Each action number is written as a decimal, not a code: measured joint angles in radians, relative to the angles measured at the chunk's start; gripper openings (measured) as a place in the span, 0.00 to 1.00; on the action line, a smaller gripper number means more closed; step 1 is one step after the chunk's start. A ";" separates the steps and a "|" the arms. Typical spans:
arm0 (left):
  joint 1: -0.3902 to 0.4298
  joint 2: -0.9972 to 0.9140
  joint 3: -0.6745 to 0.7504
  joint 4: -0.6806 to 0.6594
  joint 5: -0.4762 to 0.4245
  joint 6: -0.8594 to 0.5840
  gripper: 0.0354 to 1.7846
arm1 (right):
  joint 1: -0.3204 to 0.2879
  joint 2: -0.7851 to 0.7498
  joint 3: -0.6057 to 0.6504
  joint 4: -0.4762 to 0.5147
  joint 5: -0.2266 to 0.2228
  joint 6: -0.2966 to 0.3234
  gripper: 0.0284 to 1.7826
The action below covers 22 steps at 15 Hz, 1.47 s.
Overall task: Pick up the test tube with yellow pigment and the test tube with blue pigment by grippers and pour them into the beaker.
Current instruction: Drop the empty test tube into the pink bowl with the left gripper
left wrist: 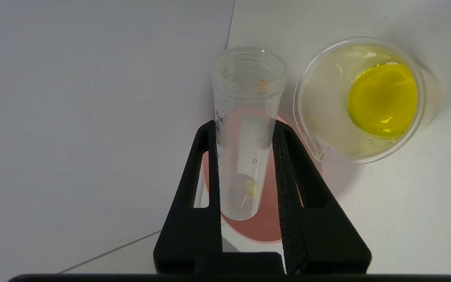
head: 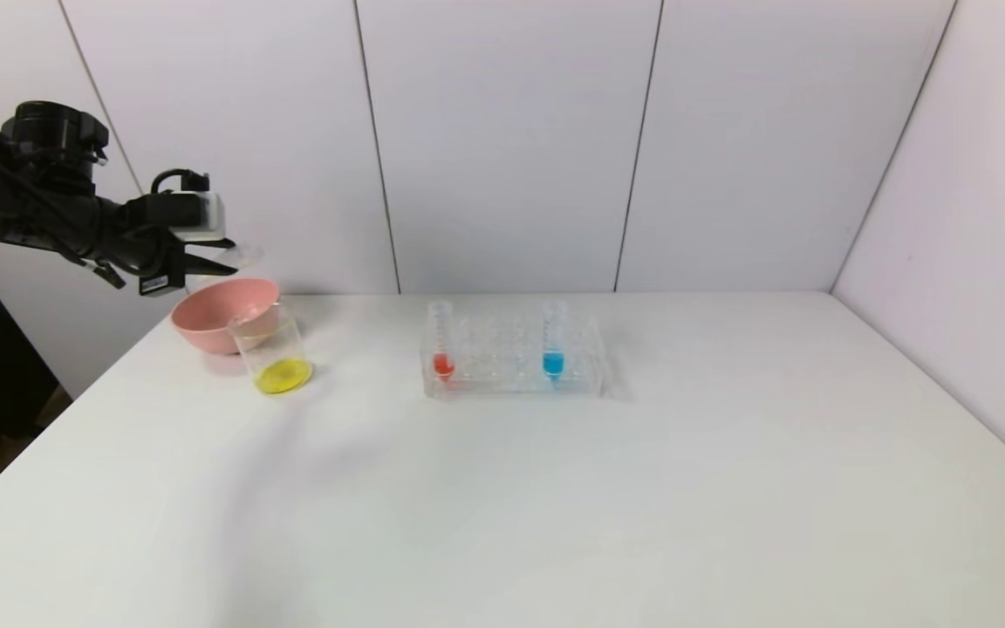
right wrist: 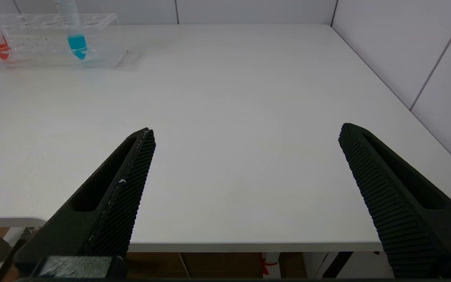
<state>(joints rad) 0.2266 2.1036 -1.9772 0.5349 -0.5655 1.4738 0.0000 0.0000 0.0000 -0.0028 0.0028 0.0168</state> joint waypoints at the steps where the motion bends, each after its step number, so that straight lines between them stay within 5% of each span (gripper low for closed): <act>1: 0.001 -0.002 0.000 -0.002 -0.017 -0.074 0.22 | 0.000 0.000 0.000 0.000 0.000 0.000 0.96; 6: 0.001 -0.021 0.003 -0.110 -0.066 -0.520 0.22 | 0.000 0.000 0.000 0.000 0.000 0.000 0.96; 10: 0.005 -0.035 0.041 -0.368 -0.028 -0.957 0.22 | 0.000 0.000 0.000 0.000 0.000 0.000 0.96; 14: 0.013 -0.067 0.245 -0.694 0.251 -1.289 0.22 | 0.000 0.000 0.000 0.000 0.000 0.000 0.96; 17: 0.012 -0.095 0.421 -0.934 0.446 -1.407 0.22 | 0.000 0.000 0.000 0.000 0.000 0.000 0.96; 22: 0.011 -0.114 0.609 -1.060 0.481 -1.475 0.22 | 0.000 0.000 0.000 0.000 0.000 0.000 0.96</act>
<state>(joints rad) 0.2381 1.9898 -1.3681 -0.5249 -0.0847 -0.0009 0.0000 0.0000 0.0000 -0.0028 0.0023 0.0168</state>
